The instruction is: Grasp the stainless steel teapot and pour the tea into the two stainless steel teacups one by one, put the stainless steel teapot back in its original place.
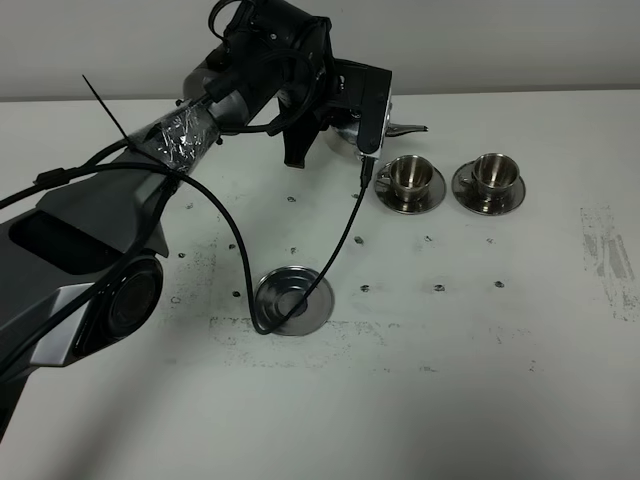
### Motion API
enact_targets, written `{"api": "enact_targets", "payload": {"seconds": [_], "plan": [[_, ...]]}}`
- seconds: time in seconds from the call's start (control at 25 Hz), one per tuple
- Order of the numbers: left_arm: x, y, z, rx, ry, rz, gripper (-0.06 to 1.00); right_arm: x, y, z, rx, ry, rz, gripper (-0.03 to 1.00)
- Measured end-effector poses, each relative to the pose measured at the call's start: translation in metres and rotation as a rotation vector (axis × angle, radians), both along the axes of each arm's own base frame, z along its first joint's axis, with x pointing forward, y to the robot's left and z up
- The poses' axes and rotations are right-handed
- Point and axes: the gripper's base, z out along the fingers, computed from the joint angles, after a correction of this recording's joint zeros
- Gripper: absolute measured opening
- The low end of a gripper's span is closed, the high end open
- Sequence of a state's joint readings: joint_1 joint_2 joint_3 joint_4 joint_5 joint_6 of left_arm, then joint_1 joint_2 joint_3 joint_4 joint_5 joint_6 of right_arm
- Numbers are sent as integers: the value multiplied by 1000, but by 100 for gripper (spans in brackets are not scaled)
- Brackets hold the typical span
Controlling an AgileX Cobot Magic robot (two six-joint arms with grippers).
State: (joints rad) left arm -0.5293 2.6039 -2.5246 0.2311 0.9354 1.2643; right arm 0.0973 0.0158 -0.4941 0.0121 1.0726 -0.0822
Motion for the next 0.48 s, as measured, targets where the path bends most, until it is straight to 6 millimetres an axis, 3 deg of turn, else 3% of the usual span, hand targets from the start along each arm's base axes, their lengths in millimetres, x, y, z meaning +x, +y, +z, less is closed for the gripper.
{"api": "enact_targets", "payload": {"seconds": [0.48], "plan": [[3, 6, 0, 94, -17, -113, 18, 0, 0, 0, -1, 0, -1, 23]]}}
